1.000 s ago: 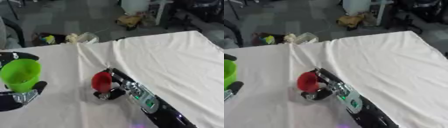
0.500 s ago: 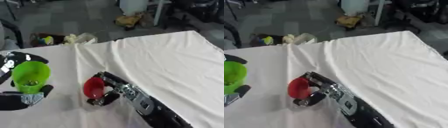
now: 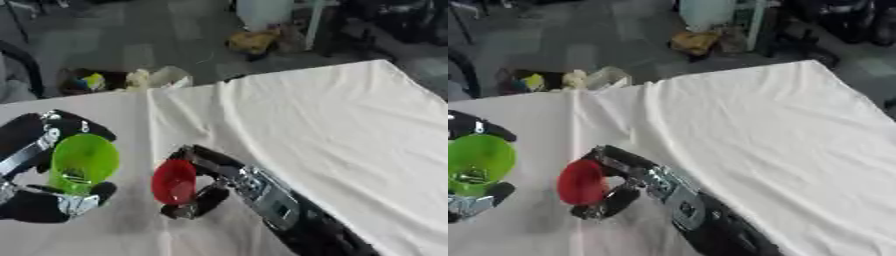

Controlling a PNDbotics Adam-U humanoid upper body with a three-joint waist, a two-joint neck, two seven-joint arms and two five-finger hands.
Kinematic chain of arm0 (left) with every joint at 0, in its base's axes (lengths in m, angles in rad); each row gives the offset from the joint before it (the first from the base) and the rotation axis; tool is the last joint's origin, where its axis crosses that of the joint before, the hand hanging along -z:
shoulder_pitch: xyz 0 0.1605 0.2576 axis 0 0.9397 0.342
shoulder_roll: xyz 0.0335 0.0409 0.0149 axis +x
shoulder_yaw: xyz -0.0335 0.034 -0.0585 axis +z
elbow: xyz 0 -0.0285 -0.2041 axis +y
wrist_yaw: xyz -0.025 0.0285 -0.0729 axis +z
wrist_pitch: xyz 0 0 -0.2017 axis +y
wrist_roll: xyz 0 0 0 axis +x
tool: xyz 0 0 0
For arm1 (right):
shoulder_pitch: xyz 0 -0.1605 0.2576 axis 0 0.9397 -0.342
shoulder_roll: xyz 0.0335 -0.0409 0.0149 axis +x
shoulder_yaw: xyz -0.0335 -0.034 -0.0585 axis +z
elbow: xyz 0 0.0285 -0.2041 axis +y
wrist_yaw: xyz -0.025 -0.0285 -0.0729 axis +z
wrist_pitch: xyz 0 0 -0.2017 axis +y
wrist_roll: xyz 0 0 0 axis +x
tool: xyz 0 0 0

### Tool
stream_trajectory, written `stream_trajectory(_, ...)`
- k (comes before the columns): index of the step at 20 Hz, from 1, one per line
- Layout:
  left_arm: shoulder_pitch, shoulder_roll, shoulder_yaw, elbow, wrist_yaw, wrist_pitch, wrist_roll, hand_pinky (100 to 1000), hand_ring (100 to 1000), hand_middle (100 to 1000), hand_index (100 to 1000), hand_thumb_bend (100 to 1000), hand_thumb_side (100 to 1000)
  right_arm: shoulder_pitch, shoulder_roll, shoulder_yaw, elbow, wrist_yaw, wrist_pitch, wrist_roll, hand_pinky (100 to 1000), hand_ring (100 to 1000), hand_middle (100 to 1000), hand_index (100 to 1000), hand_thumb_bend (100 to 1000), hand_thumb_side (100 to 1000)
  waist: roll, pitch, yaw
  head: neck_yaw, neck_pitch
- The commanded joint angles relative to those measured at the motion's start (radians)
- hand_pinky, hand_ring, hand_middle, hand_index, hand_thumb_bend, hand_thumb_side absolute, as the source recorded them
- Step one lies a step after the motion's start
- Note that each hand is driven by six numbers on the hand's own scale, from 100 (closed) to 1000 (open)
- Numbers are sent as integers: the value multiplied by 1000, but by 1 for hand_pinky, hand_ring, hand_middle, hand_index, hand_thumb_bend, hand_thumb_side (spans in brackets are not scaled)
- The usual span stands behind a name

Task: Pour the contents of one cup into another cup.

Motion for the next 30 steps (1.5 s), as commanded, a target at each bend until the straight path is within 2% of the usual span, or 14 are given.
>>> stream_trajectory(1, -33, -1, -5, 6, -35, -18, -18, 356, 238, 461, 754, 100, 138, -27, 10, 12, -8, -27, 2, 30, 506, 714, 158, 364, 100, 100, 1, -20, -1, -6, 0)
stream_trajectory(9, -90, -40, -23, 41, -112, -48, -43, 299, 203, 435, 740, 100, 140, -34, 34, 35, 26, -26, -3, 73, 505, 717, 153, 362, 100, 100, 4, -16, -1, -11, -10)
stream_trajectory(17, -148, -62, -47, 48, -186, -101, -119, 272, 199, 428, 724, 100, 132, -32, 48, 47, 58, -23, -8, 96, 503, 718, 150, 360, 100, 100, 9, -17, -8, -12, -16)
stream_trajectory(30, -157, -69, -71, 90, -242, -176, -181, 254, 204, 411, 700, 100, 129, -27, 33, 62, 27, -51, -5, 113, 502, 718, 151, 360, 100, 100, 18, -22, -20, -12, -18)
